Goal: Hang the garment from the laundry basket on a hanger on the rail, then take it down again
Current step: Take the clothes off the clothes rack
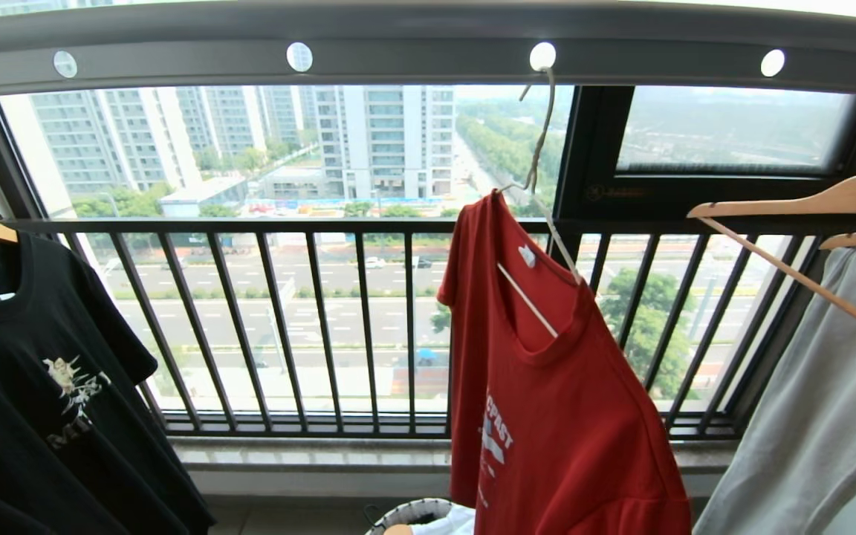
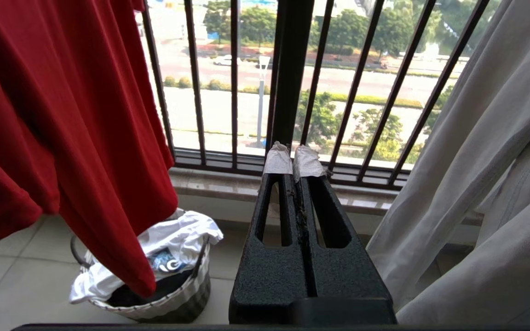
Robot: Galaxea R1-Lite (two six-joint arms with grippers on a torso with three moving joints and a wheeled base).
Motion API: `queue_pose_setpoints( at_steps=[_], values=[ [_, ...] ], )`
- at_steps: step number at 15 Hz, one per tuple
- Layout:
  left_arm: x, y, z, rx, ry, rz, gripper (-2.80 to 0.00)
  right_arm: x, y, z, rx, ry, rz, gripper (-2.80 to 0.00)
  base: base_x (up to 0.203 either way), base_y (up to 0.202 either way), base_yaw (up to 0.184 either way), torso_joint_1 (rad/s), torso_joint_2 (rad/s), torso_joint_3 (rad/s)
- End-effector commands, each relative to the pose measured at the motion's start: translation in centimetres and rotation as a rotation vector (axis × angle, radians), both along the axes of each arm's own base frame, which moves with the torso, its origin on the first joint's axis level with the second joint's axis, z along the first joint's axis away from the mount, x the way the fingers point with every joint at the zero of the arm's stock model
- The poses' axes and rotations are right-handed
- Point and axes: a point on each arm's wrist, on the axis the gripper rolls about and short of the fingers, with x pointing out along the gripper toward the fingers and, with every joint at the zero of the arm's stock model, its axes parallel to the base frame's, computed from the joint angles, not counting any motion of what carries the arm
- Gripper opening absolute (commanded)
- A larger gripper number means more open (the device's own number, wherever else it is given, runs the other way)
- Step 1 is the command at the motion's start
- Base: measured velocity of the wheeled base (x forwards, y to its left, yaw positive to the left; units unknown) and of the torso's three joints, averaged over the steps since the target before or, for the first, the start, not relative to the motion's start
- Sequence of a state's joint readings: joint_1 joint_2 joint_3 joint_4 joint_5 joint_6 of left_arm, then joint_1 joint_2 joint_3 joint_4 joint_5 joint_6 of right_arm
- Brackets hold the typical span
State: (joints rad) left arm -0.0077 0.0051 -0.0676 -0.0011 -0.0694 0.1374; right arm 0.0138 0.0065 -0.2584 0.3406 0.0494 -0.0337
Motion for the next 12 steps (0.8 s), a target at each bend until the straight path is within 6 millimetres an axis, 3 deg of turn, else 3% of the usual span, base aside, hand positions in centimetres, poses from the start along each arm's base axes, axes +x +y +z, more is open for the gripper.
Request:
queue_pose_setpoints(
  at_steps=[1, 4, 8, 12],
  values=[
    [0.5, 0.0, -1.8, 0.005, 0.056, 0.008, -2.8, 1.9, 0.1, -1.8, -0.01, -0.136, 0.013, -2.8, 0.0, 0.0, 0.0, 0.0, 0.0, 0.0],
    [0.5, 0.0, -2.0, -0.002, 0.077, 0.01, -2.8, 2.5, -0.1, -2.7, -0.17, -0.16, -0.045, -2.8, 0.0, 0.0, 0.0, 0.0, 0.0, 0.0],
    [0.5, 0.0, -2.0, -0.048, 0.078, 0.016, -2.8, 2.4, 0.0, -3.5, -0.035, -0.059, -0.031, -2.8, 0.0, 0.0, 0.0, 0.0, 0.0, 0.0],
    [0.6, 0.0, -2.0, -0.059, 0.08, 0.019, -2.8, 2.4, -0.1, -3.3, -0.004, -0.08, -0.04, -2.8, 0.0, 0.0, 0.0, 0.0, 0.0, 0.0]
  ],
)
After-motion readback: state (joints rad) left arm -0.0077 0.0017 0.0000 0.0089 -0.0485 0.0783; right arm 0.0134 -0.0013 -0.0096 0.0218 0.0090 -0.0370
